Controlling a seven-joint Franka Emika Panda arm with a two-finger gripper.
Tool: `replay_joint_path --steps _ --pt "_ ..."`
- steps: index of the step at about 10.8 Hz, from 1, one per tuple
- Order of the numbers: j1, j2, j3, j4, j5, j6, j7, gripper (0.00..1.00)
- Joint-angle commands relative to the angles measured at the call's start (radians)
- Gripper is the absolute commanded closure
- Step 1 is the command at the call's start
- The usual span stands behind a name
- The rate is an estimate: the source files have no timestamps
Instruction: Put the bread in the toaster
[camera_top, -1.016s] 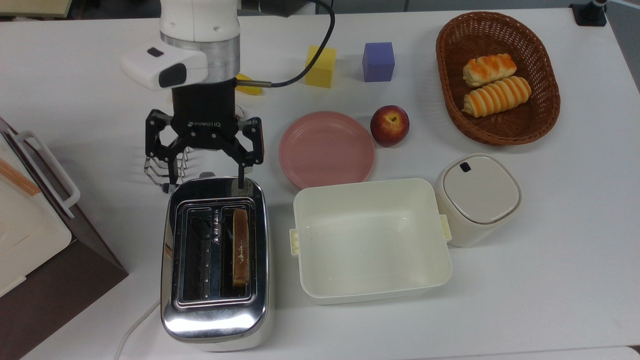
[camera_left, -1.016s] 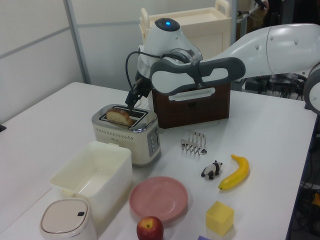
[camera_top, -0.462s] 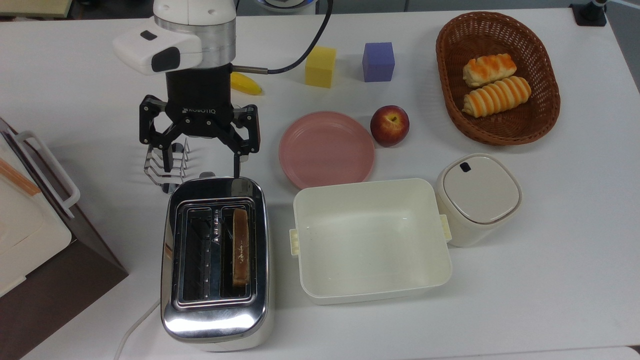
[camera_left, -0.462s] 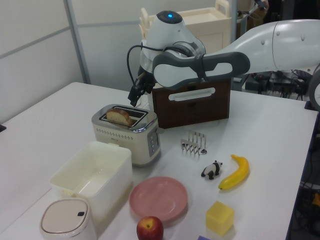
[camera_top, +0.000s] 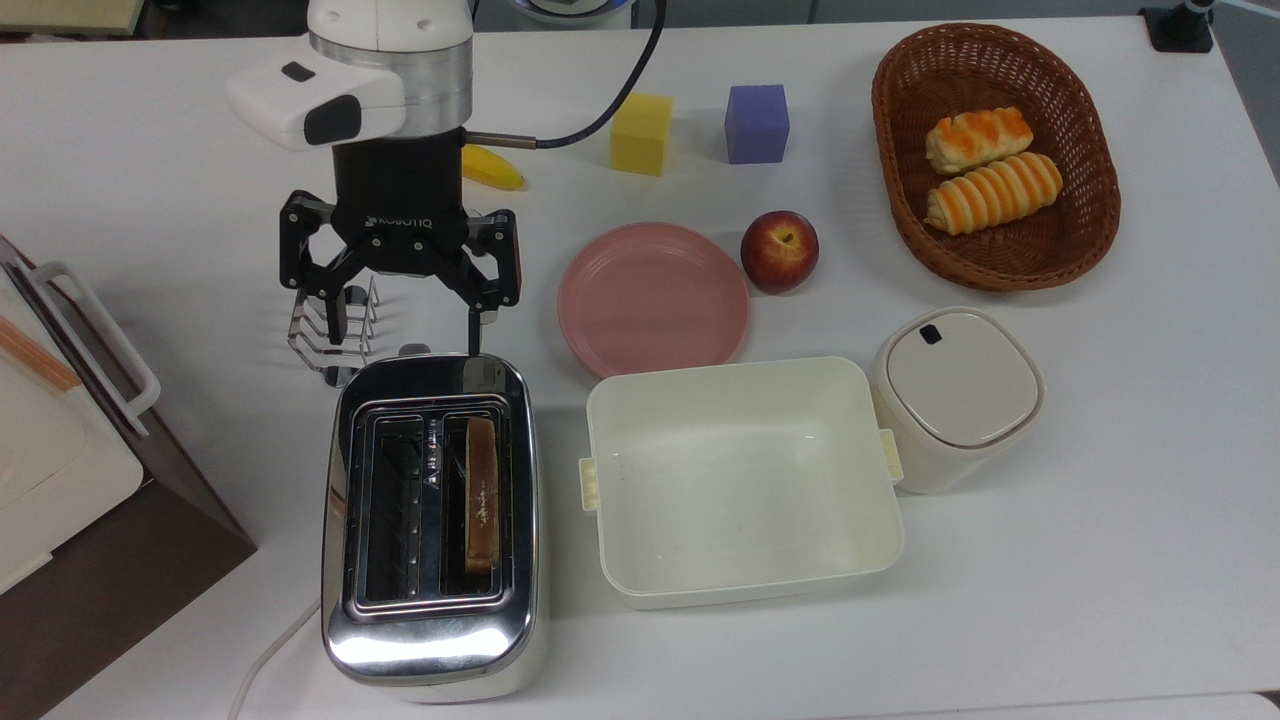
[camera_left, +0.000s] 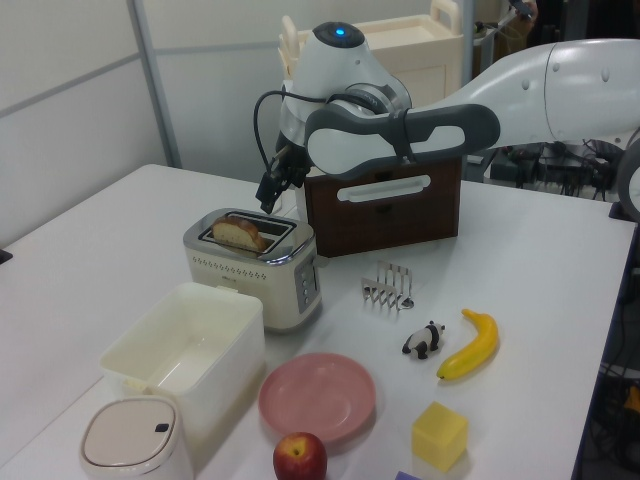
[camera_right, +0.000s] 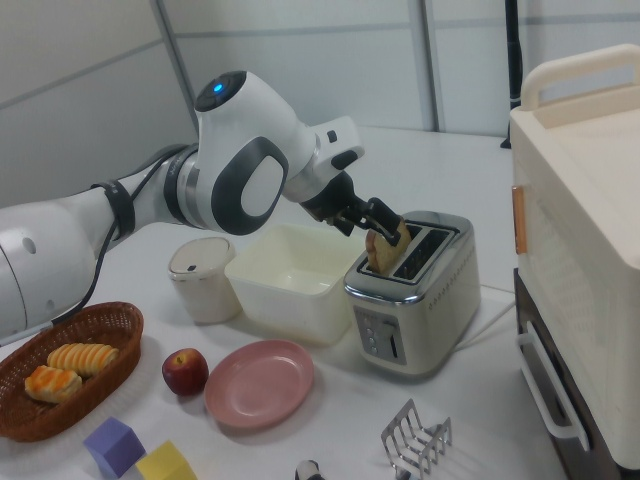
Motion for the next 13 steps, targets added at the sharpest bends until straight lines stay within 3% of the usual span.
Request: replay_joint_path --steps 1,13 --pt "0.004 -0.028 -0.005 -0.021 -0.002 -0.040 0.023 0.00" --pt "0.004 -0.043 -0.005 -0.020 -0.002 -0.100 0.023 0.00"
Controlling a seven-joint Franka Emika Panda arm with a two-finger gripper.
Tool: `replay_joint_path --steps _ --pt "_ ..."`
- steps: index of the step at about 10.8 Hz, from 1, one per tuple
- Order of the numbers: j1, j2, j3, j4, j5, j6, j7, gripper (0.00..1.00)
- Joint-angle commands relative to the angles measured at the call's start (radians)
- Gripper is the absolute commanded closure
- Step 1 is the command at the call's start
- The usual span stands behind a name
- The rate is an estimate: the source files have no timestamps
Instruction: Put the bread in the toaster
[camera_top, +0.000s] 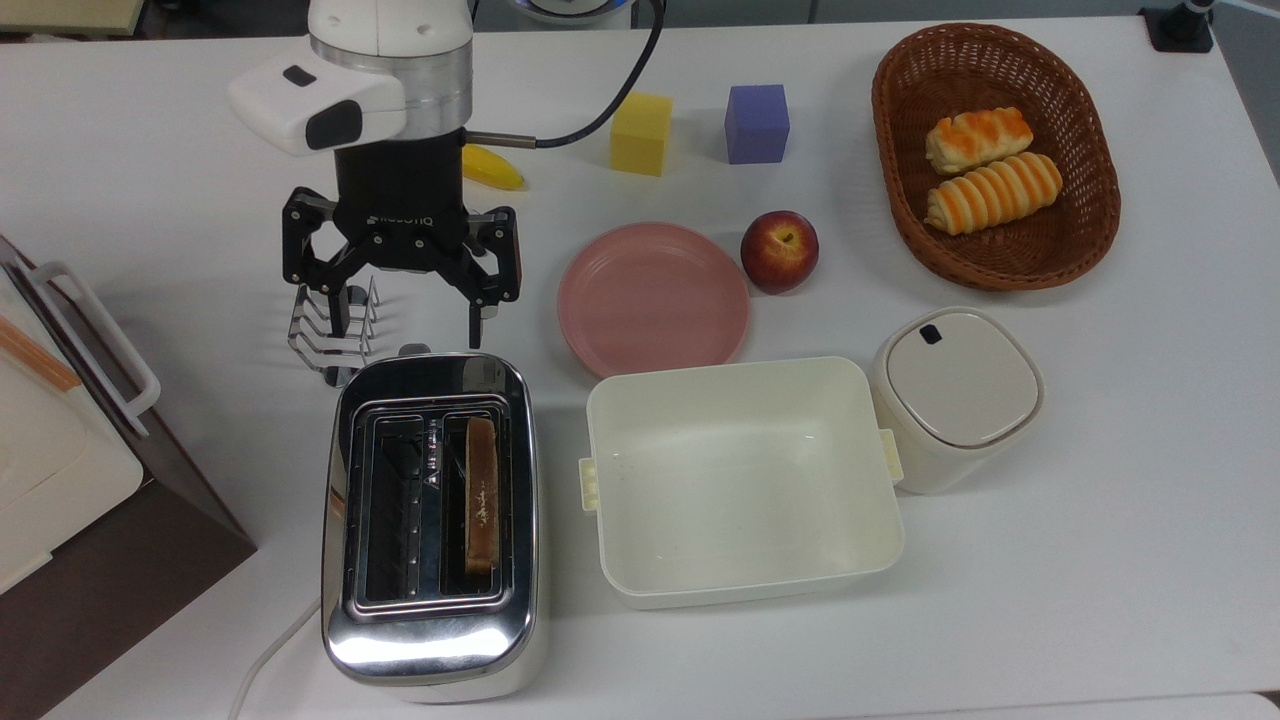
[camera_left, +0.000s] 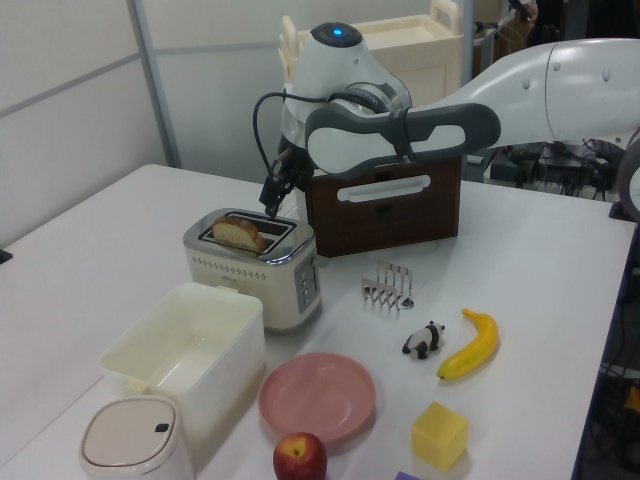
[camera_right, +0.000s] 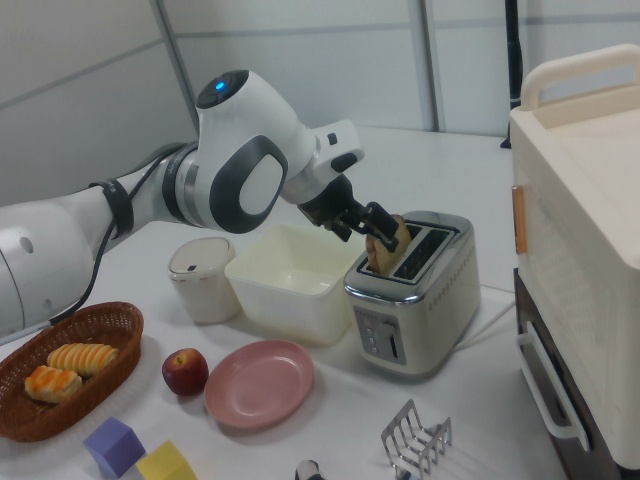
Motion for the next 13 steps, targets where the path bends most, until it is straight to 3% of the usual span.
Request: replay_joint_path --steps 1,6,9,13 --pt "0.005 -0.042 -0.005 -0.018 -0.001 -0.080 0.022 0.00" --pt "0.005 -0.040 -0.005 -0.016 -0.002 -0.089 0.021 0.00" --pt "0.005 -0.123 -0.003 -0.013 -0.002 -0.339 0.021 0.00" --pt "0.005 -0.157 -0.006 -0.013 -0.002 -0.407 0.023 0.00"
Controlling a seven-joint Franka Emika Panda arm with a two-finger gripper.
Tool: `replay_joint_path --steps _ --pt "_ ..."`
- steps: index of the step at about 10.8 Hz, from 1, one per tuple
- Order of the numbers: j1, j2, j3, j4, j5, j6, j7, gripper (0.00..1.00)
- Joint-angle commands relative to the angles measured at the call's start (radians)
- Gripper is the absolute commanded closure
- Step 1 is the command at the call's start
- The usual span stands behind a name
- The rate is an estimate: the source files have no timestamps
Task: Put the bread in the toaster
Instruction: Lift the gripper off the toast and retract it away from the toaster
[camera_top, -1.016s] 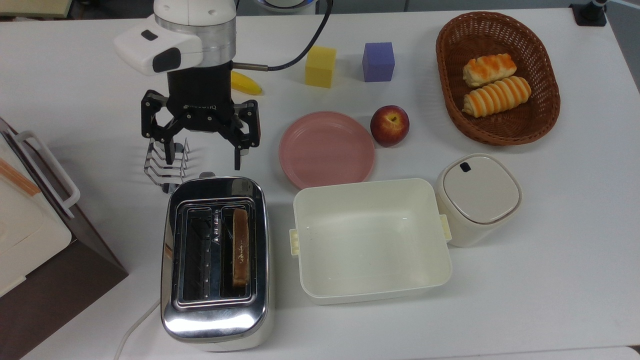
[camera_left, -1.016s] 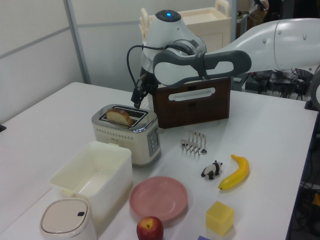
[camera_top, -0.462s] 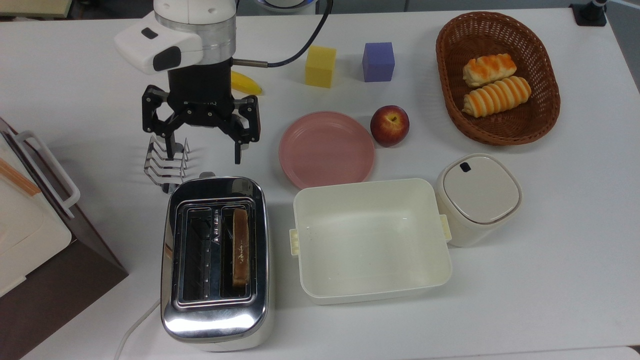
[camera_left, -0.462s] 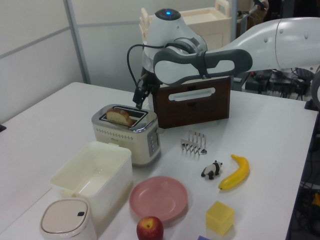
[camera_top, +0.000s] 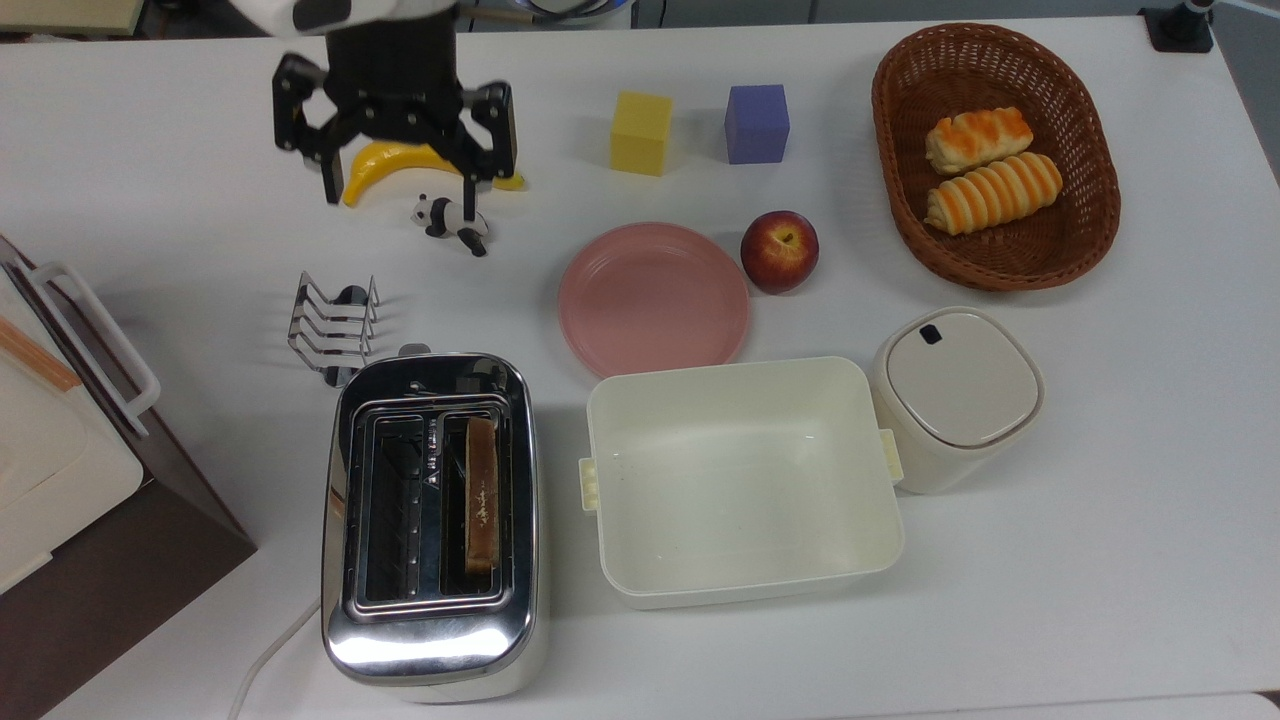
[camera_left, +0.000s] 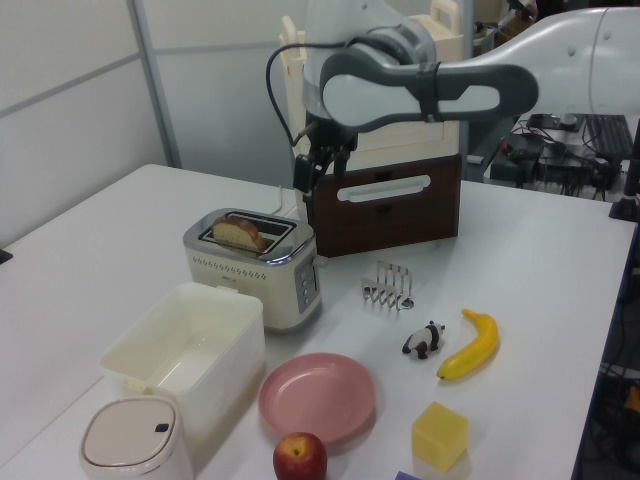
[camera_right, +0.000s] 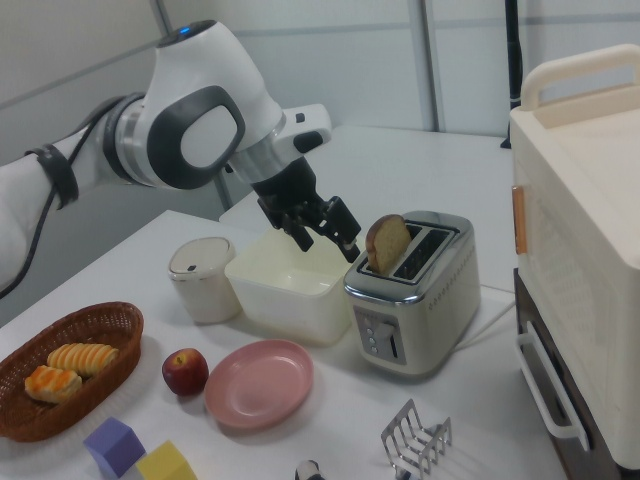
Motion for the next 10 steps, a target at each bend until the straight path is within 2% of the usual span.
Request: replay_joint_path --steps 1,5,10 --pt "0.005 -0.040 -0.006 -0.029 -0.002 -0.060 0.022 0.00" --pt "0.003 -0.079 -0.008 -0.029 0.020 -0.189 0.018 0.00" --pt "0.003 -0.089 -0.008 -0.029 0.031 -0.235 0.019 0.00"
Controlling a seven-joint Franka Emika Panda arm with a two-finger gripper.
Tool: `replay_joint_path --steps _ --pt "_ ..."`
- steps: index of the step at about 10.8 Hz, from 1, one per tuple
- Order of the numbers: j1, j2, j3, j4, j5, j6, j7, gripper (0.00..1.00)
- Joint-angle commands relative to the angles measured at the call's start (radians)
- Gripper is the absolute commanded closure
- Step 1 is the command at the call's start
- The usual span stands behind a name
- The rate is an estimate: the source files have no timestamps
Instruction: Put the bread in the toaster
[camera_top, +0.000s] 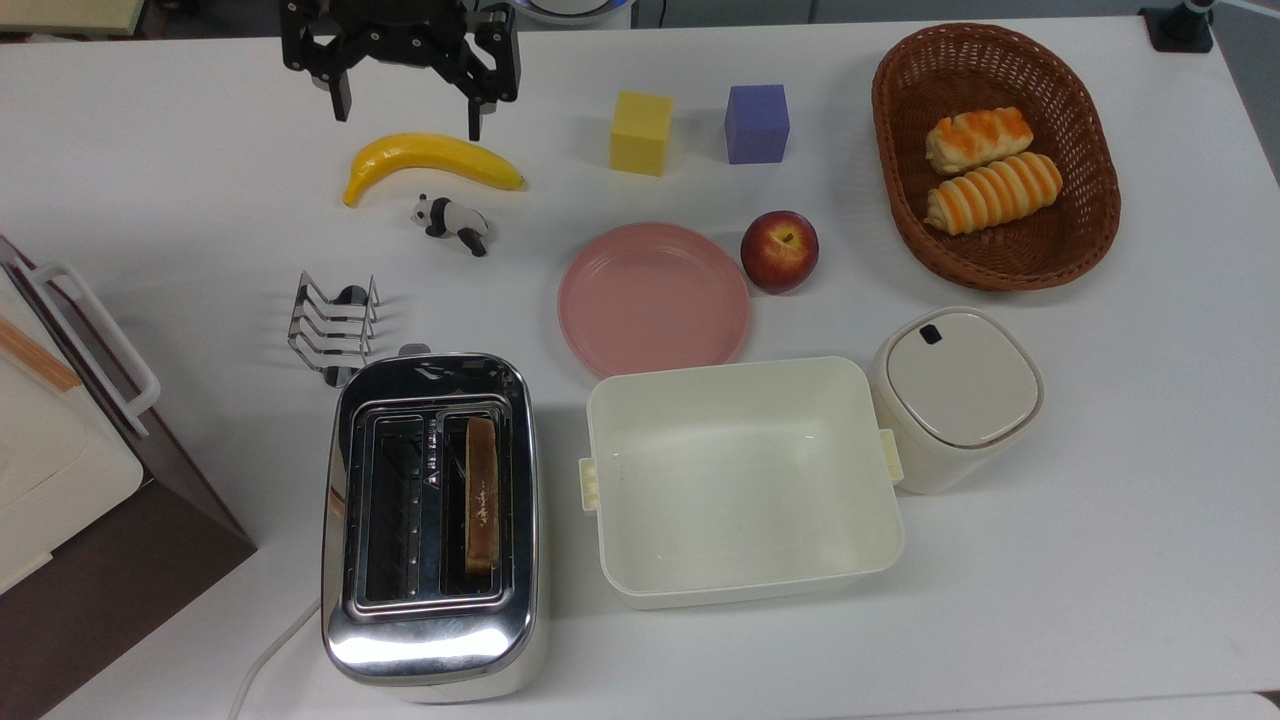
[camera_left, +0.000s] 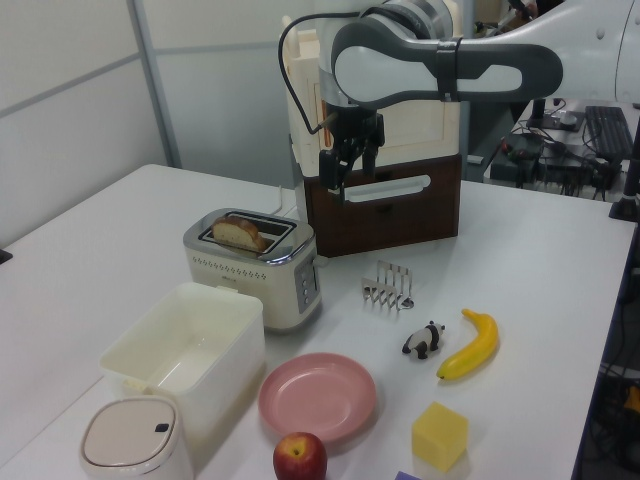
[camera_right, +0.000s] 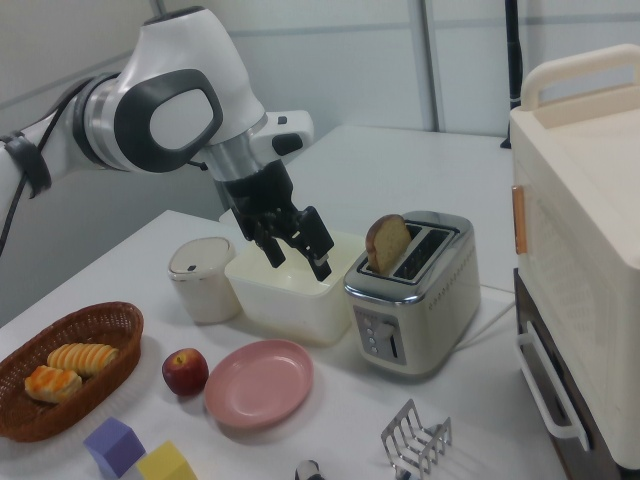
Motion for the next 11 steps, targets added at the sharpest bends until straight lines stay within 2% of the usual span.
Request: replay_joint_path --steps 1,11 --pt "0.004 -0.031 -0.008 -0.027 0.021 -0.029 0.019 0.00" --pt "0.006 -0.031 -0.006 -0.027 0.024 -0.043 0.019 0.00"
